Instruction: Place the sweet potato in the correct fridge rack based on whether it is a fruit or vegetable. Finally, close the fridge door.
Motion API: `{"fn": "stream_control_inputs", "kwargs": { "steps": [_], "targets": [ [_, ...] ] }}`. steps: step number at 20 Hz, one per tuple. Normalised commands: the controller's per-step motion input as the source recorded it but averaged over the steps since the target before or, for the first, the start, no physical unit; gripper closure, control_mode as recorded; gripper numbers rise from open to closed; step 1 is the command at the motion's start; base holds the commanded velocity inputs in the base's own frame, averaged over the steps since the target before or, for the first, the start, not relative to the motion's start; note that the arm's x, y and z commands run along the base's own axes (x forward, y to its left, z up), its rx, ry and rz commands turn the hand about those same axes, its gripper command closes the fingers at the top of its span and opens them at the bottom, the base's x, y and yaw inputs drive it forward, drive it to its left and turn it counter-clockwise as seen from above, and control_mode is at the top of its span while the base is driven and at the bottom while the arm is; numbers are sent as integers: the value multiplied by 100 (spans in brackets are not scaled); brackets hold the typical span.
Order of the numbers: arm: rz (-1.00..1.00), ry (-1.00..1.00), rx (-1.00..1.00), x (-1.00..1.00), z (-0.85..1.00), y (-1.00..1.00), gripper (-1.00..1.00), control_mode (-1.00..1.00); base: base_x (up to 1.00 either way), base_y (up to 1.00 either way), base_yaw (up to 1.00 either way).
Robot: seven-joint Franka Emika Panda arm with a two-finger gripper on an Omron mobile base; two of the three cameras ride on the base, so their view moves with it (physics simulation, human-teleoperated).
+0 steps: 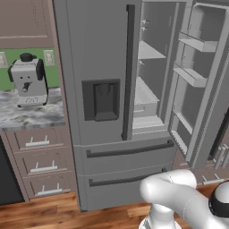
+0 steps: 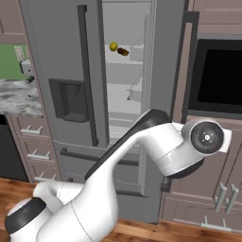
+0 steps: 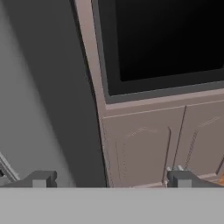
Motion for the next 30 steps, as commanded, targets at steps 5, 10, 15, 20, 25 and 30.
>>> {"fn": "stream_control_inputs", "kwargs": {
  "steps": [5,10,15,20,25,30],
  "targets": [
    [4,0,0,22,-1,-7,-100,-100,0,0,0],
    [2,0,1,33,-1,0,-100,-100,0,0,0],
    [2,0,5,27,-1,5,-100,-100,0,0,0],
    [5,0,12,19,-7,40,-100,-100,0,0,0],
    [6,0,17,20,-8,63,-100,-100,0,0,0],
    [5,0,18,17,-3,46,-100,-100,0,0,0]
  ]
}}
